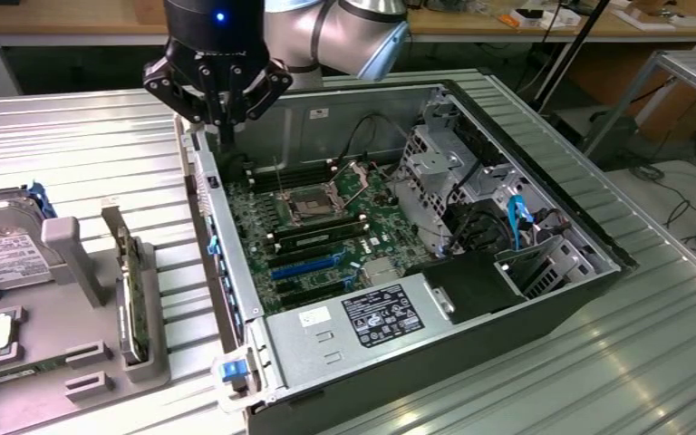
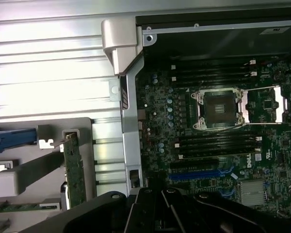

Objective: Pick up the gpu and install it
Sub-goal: 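Reach for the gpu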

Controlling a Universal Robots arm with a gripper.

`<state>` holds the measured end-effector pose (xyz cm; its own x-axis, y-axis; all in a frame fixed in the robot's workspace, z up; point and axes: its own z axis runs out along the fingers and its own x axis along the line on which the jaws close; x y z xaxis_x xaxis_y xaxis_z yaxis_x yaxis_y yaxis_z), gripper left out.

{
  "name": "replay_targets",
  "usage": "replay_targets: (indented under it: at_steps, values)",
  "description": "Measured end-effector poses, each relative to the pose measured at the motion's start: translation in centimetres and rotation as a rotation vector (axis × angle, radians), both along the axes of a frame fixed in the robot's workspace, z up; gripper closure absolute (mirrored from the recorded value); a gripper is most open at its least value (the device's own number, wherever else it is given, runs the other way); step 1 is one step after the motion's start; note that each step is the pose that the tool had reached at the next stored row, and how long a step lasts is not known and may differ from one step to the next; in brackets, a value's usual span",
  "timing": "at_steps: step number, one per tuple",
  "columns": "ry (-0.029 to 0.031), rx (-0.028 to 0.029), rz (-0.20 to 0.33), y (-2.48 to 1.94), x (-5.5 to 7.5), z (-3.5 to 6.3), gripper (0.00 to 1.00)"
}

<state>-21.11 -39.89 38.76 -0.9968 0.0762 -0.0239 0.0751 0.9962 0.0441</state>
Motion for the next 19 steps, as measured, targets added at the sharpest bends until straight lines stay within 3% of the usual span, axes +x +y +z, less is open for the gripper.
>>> replay_targets:
  at_steps: [19]
  values:
    - [0.0,0.0,0.0,0.0,-2.0,-0.23,0.89]
